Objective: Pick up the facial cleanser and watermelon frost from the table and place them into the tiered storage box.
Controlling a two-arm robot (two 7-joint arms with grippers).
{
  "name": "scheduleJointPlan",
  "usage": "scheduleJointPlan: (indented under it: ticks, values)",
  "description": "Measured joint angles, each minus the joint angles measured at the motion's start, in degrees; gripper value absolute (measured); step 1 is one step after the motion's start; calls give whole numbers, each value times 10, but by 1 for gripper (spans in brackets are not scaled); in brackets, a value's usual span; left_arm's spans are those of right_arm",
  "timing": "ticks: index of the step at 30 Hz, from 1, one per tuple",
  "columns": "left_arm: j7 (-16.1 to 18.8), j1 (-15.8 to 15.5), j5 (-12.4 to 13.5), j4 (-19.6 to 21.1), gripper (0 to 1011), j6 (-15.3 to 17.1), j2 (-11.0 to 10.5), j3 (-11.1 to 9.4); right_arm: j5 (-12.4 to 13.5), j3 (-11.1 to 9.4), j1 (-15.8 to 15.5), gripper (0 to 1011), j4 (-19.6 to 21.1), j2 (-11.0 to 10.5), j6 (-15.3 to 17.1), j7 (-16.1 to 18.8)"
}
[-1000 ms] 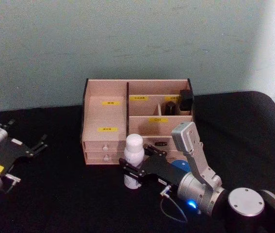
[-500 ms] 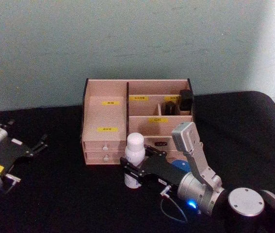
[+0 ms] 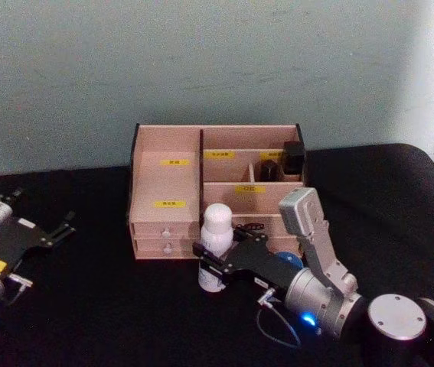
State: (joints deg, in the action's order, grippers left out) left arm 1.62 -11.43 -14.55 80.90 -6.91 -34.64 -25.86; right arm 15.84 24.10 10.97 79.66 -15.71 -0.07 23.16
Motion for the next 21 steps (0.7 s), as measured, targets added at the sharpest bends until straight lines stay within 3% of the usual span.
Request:
scheduleJointPlan:
  ticks: [11,15,21]
  values:
    - [0,0,0,0,1001,0,0,0,43,-29,-17,589,69,-12,26,-7]
    - [0,0,0,0,1001,0,0,0,65,-43,-9,589,85,-7,35,-17]
    - [0,0,0,0,1001,0,0,0,71,-47,14,589,82,4,35,-36]
